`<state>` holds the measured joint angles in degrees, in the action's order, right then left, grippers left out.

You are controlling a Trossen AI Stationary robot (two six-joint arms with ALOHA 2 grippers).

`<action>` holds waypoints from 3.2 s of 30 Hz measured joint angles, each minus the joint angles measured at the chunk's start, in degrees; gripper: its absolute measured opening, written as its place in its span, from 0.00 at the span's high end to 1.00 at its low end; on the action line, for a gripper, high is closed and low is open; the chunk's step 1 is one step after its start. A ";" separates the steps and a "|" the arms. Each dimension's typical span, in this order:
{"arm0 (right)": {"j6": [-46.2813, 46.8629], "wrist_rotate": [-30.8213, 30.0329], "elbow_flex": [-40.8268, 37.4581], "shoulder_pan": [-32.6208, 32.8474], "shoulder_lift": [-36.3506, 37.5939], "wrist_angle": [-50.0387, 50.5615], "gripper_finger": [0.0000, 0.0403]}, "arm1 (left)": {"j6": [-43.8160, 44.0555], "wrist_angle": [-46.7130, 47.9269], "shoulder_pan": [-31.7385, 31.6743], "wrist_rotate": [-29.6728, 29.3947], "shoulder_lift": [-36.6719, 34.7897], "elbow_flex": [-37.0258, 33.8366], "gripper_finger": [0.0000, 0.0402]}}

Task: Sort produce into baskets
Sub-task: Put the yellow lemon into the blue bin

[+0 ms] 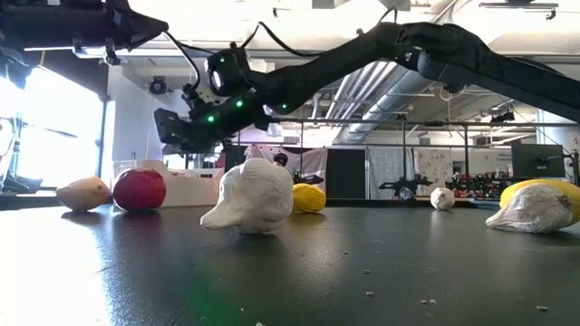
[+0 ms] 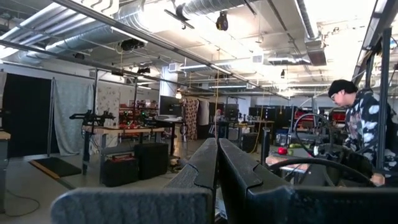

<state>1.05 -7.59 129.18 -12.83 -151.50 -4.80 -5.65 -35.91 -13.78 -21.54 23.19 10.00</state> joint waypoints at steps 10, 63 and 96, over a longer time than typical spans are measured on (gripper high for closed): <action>-2.16 -0.43 -0.04 0.33 0.53 6.75 1.00 | 0.00 1.97 0.00 -0.06 -0.75 -0.02 1.00; 0.25 4.29 -43.49 0.06 27.42 2.07 1.00 | -0.32 3.48 -0.15 0.02 -0.71 -0.07 1.00; -1.47 8.75 -73.14 -1.82 46.86 -20.68 1.00 | 12.79 85.73 4.46 26.31 30.72 33.84 0.98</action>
<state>-0.42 1.16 56.04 -14.66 -104.64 -25.48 7.14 49.82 -9.32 4.77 53.91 43.84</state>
